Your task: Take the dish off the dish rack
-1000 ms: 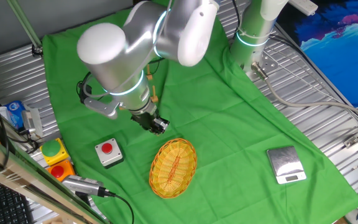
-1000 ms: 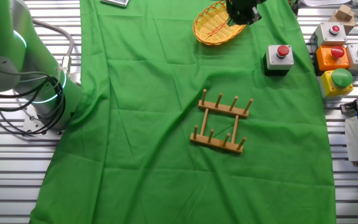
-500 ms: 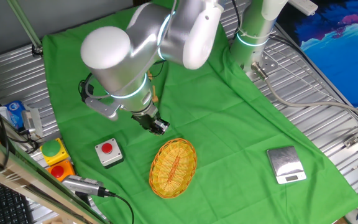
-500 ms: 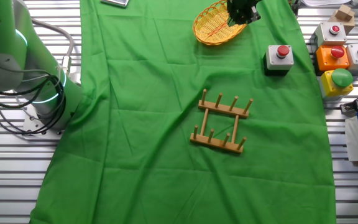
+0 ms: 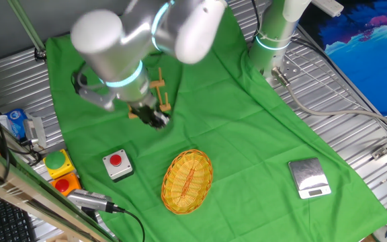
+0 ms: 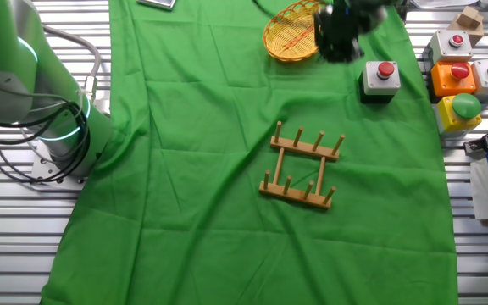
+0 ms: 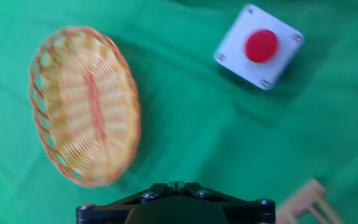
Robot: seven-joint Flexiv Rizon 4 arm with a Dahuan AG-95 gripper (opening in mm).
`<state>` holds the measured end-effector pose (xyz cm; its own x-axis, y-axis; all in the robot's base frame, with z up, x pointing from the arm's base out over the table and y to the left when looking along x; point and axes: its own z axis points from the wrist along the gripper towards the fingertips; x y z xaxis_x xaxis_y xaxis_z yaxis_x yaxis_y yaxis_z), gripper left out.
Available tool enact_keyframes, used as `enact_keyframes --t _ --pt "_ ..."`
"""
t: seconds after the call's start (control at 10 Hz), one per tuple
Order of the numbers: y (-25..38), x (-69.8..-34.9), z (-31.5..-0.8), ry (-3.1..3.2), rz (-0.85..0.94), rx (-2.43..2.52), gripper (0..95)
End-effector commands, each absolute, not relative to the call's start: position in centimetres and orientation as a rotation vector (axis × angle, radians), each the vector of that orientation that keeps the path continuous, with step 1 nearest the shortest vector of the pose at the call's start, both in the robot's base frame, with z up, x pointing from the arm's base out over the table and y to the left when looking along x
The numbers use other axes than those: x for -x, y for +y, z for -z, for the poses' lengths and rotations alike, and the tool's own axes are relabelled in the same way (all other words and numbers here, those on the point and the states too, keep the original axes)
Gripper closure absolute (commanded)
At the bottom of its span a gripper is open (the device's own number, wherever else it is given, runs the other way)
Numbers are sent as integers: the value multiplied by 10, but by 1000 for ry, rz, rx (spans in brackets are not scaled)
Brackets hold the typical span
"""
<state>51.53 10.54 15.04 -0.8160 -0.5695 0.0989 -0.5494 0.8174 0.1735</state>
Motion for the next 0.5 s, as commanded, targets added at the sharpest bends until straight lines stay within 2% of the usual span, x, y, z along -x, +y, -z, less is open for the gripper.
enact_keyframes --t 0.1,0.5 --pt "92 -512 -155 -2840 193 -890 950" --pt "89 -506 -159 -2833 211 -928 950"
